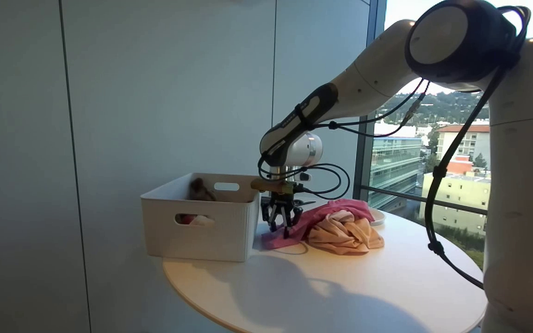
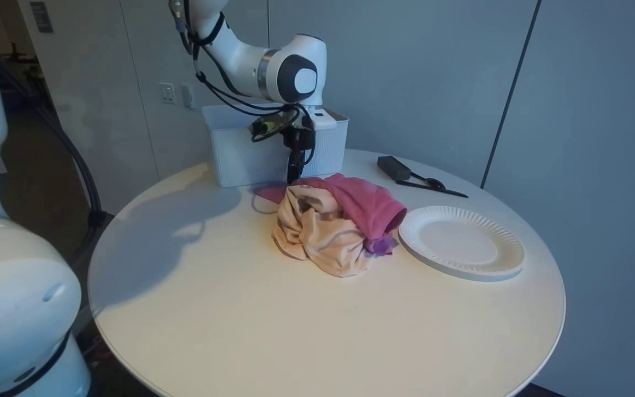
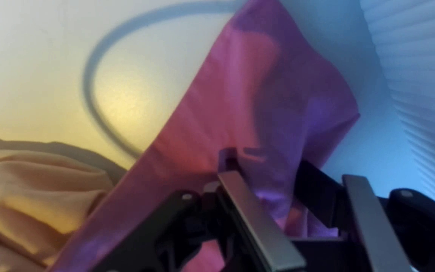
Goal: Put the pink towel and peach t-shirt in the storage container.
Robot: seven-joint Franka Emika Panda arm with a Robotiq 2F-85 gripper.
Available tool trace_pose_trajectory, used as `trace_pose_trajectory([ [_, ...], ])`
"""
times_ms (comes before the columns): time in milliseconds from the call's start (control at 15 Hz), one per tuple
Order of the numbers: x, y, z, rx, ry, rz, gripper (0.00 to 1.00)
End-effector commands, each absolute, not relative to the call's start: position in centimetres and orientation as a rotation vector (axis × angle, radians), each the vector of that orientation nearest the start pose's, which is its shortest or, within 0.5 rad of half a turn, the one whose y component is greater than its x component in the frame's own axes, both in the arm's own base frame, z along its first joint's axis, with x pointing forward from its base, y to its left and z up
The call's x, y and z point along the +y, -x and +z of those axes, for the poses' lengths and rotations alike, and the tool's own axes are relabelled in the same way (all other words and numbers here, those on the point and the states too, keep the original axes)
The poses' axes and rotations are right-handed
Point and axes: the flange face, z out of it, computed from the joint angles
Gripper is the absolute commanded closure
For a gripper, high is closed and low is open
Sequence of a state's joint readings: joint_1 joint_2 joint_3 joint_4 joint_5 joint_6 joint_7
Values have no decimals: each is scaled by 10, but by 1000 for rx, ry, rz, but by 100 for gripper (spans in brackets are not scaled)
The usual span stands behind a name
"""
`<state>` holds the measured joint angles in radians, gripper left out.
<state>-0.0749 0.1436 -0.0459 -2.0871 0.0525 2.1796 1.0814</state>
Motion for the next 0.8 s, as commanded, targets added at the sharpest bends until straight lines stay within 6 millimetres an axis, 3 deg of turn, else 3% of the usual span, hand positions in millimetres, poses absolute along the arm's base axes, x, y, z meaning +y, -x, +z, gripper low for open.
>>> trace_pose_trajectory([
  [0, -66, -567, 357, 1865, 2534, 76, 88],
  [67, -68, -564, 362, 1881, 2509, 56, 94],
  [267, -77, -552, 388, 1969, 2418, -65, 97],
  [533, -85, -521, 452, 2031, 2341, -372, 94],
  [733, -72, -495, 511, 1969, 2382, -621, 94],
])
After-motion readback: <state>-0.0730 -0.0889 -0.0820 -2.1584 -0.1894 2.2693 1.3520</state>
